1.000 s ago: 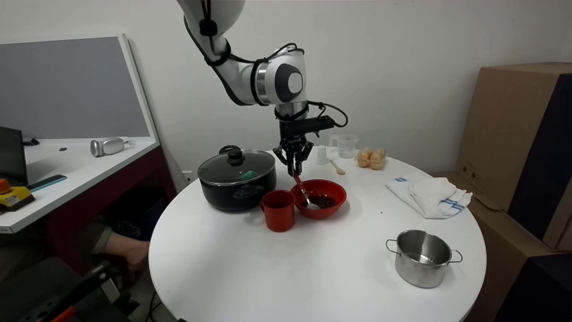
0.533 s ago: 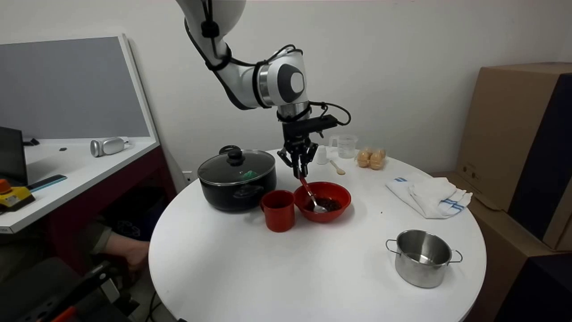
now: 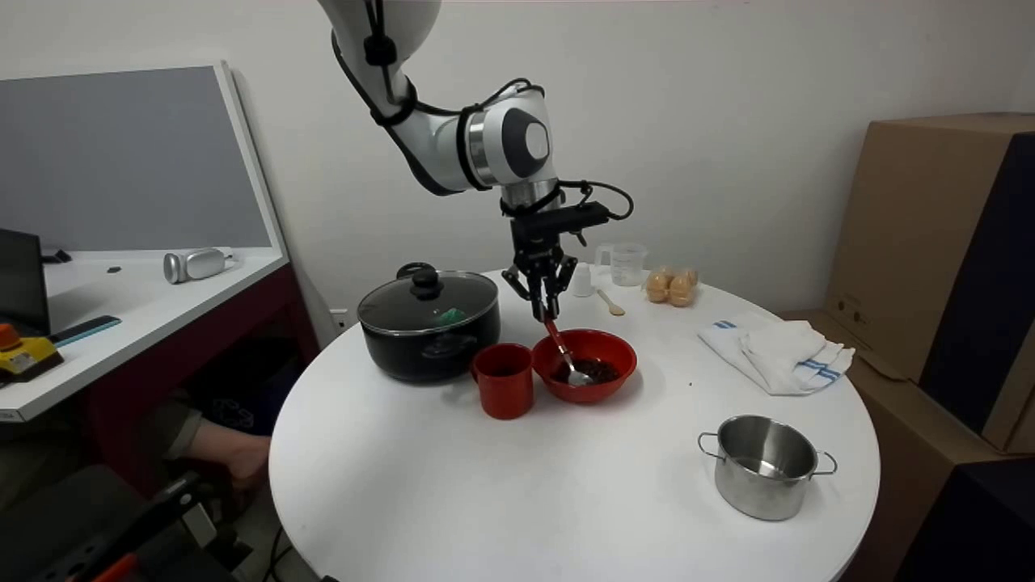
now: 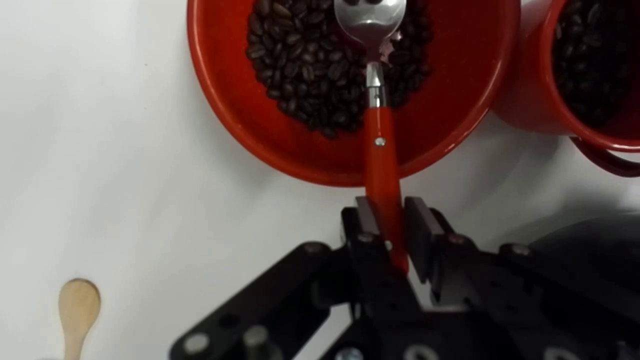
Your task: Use the spoon to take one scoop of contents from the orange bowl then pour it back into the bowl
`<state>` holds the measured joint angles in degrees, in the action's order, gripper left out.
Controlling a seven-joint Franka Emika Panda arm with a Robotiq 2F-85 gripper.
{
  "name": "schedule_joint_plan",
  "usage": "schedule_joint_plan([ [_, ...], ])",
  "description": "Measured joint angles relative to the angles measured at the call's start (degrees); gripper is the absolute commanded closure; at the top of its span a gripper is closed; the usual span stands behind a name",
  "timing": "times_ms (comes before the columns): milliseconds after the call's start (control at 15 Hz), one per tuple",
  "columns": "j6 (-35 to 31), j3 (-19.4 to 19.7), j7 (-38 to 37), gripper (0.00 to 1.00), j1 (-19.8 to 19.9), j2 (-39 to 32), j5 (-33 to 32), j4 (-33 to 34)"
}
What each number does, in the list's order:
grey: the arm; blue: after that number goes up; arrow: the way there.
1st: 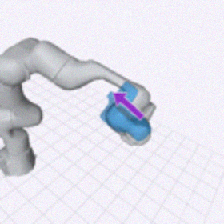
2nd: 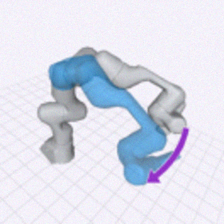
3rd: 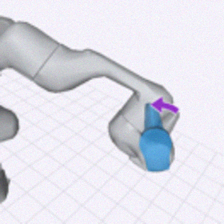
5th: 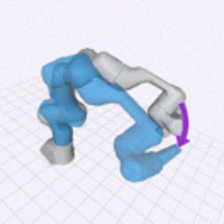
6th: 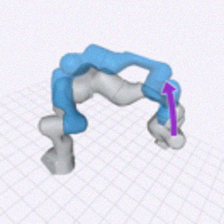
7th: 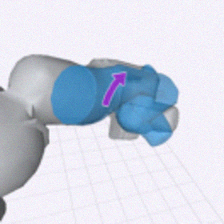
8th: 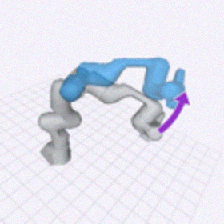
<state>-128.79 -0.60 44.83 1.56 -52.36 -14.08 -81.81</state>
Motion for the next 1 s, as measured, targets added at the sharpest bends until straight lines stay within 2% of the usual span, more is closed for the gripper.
schedule_joint_plan([
  [1000, 11.1, 0.3, -1.0, 0.92, -1.6, 0.0, -2.4, 9.1],
])
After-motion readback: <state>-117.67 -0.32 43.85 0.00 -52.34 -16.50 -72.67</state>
